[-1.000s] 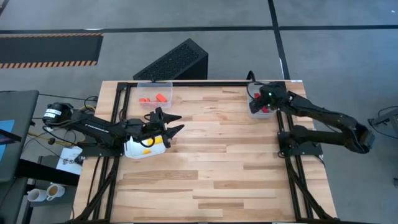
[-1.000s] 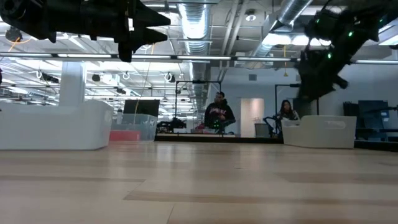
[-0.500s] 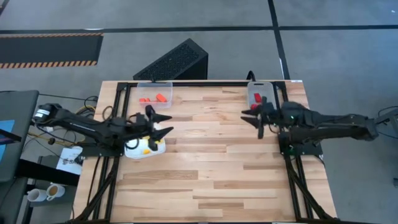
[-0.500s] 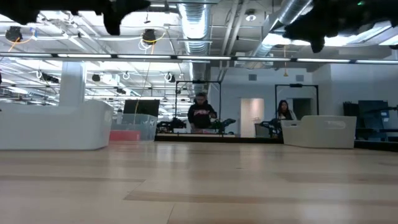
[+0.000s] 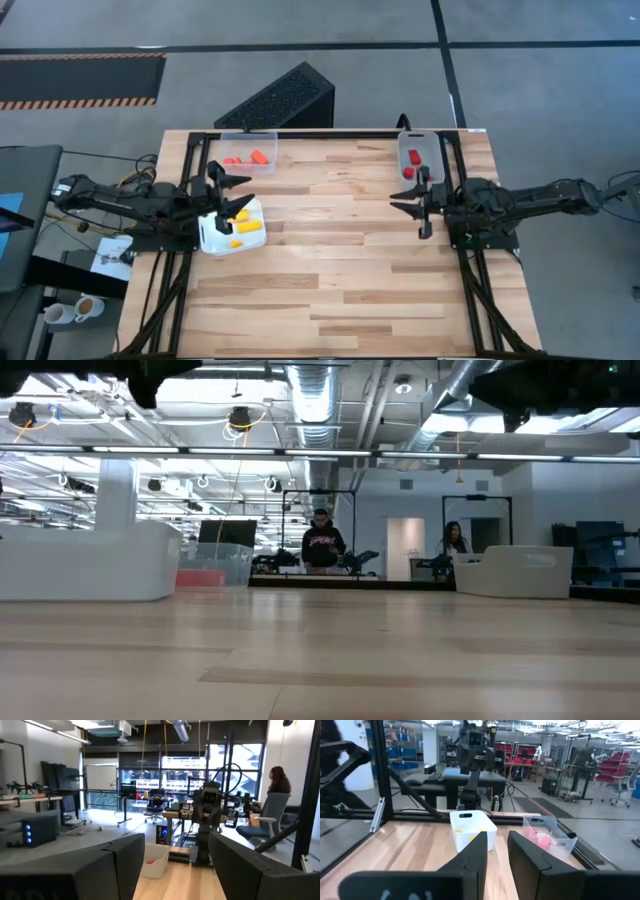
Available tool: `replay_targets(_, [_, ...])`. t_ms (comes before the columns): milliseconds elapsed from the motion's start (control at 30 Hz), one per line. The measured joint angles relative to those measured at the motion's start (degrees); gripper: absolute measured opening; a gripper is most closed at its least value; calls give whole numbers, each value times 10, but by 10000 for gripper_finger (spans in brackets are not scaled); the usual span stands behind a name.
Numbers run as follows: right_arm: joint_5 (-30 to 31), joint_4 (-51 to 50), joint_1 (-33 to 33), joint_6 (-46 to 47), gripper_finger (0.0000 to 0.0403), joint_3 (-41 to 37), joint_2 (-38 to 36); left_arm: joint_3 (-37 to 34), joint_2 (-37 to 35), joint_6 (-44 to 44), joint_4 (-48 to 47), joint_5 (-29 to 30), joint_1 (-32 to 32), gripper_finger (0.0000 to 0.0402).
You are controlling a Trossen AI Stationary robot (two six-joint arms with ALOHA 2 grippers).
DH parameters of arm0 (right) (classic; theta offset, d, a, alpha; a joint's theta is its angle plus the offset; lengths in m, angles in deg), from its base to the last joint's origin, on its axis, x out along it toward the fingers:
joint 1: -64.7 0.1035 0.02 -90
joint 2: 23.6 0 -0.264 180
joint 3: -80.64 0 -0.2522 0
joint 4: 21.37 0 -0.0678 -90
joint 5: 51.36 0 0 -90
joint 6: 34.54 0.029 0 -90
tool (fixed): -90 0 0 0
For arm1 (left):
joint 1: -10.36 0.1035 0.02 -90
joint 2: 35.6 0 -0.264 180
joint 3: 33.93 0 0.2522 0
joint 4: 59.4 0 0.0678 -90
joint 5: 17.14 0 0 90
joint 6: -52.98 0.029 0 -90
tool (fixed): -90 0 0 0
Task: Sort & place blocks by color
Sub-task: Return to Home Position
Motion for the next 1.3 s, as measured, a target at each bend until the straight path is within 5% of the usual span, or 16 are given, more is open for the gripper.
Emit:
replay_targets(500, [14,4,-31,25,96,-133,-194,-174,-229,-20,2,14,0,208])
replay_targets(633, [15,-7,-40,31,96,-166,-224,-185,-282,-45,-85,26,1,208])
replay_targets(900, [15,-97,-52,98,73,-168,-242,-186,-293,-52,-164,-33,1,202])
replay_targets(1033, [15,-121,-52,135,58,-168,-242,-186,-294,-61,-200,-48,1,154])
replay_targets(1233, [0,-128,-30,270,57,-168,-216,-186,-294,-29,-205,-112,1,17])
replay_targets(1300, [-6,-130,-17,283,57,-168,-204,-186,-294,-28,-206,-118,1,11])
